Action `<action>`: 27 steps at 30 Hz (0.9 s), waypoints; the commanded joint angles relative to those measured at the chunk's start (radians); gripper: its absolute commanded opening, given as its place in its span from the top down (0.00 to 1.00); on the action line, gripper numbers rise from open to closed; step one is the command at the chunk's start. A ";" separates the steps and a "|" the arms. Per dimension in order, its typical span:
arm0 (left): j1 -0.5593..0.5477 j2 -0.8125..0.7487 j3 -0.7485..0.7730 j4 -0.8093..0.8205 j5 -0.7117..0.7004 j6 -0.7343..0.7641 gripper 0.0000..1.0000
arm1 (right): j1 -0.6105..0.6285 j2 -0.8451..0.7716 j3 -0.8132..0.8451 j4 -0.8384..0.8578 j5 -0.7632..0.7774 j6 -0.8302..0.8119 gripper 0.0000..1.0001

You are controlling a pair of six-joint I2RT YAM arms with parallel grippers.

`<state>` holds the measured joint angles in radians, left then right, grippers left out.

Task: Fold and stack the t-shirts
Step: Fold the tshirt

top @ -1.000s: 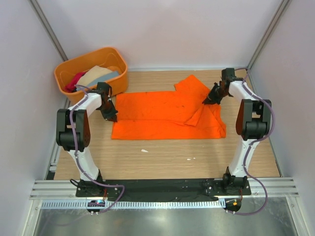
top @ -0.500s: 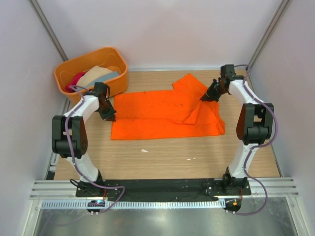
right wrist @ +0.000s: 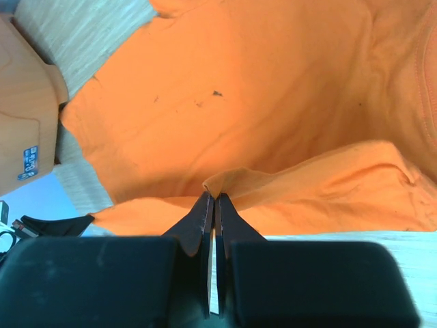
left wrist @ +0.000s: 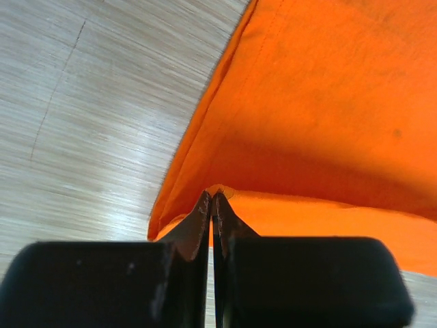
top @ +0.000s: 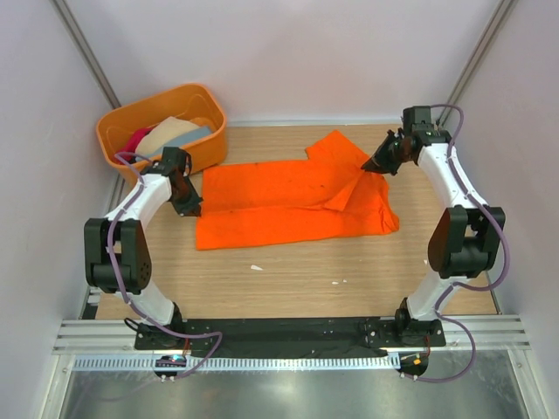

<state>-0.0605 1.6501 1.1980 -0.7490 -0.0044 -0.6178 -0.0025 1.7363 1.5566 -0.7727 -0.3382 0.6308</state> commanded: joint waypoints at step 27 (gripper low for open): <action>0.004 0.192 0.132 0.031 -0.006 0.038 1.00 | -0.005 0.112 0.068 -0.046 0.080 -0.025 0.99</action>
<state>-0.0605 1.8301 1.2926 -0.7368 -0.0067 -0.5938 -0.0032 1.8530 1.5829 -0.8116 -0.2764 0.6228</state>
